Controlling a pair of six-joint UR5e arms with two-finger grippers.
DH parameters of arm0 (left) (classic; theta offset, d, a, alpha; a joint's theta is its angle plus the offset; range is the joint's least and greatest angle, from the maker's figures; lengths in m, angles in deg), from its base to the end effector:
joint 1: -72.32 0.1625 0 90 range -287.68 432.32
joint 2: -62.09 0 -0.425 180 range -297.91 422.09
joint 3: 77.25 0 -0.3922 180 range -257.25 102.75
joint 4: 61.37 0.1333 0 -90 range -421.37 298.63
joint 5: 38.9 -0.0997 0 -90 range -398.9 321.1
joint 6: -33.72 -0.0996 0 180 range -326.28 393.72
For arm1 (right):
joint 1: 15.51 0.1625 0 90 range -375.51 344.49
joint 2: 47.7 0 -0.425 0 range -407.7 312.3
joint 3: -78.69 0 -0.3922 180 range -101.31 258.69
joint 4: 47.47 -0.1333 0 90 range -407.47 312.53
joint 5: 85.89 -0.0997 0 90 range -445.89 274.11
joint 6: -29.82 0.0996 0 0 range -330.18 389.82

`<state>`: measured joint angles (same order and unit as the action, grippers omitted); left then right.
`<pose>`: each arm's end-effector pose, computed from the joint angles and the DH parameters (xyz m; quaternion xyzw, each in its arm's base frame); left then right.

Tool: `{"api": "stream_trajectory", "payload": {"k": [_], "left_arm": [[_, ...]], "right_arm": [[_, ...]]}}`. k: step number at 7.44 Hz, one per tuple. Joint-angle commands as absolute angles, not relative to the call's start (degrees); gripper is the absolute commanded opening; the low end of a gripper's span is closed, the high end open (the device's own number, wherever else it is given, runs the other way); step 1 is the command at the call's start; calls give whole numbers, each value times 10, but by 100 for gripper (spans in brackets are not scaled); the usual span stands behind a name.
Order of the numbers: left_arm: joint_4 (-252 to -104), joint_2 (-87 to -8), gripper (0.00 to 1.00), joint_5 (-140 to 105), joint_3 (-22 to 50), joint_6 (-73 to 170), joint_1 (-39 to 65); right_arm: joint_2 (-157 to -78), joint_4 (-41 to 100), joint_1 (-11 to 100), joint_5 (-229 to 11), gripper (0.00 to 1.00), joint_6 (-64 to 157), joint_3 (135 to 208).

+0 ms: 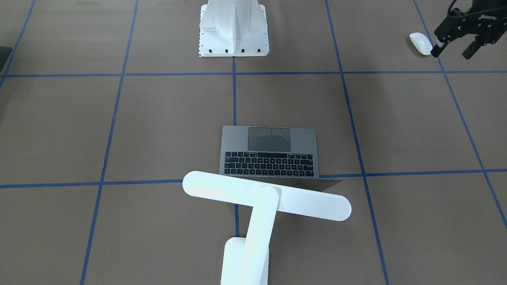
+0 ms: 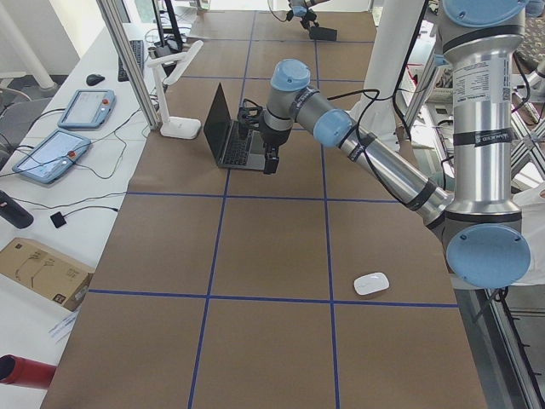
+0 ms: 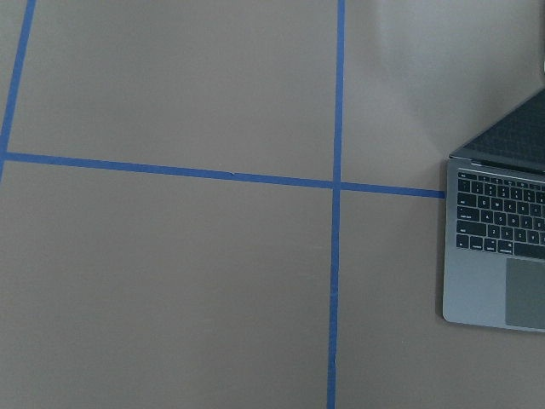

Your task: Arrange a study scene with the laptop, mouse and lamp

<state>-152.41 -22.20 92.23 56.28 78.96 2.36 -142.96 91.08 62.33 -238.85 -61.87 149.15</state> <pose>0.0707 -0.3917 0.3408 0.0836 0.4469 -0.0786 0.8872 -0.0201 -0.3049 0.8587 -0.1236 -0.6478 -0.3461 0.6673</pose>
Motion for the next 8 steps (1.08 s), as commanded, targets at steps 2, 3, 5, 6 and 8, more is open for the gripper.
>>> {"api": "stream_trajectory", "payload": {"k": [2,3,5,6,8], "left_arm": [[-1517,-224,100,922,567,792,23],[-1517,-224,100,922,567,792,23],[-1517,-224,100,922,566,792,23],[-1517,-224,100,922,565,792,23],[-1517,-224,100,922,563,792,23]], "right_arm": [[-1431,910,609,-2393,90,-619,1499],[-1431,910,607,-2393,76,-619,1499],[-1431,910,603,-2394,44,-619,1499],[-1431,910,602,-2394,25,-620,1499],[-1431,909,600,-2394,0,-621,1499]]}}
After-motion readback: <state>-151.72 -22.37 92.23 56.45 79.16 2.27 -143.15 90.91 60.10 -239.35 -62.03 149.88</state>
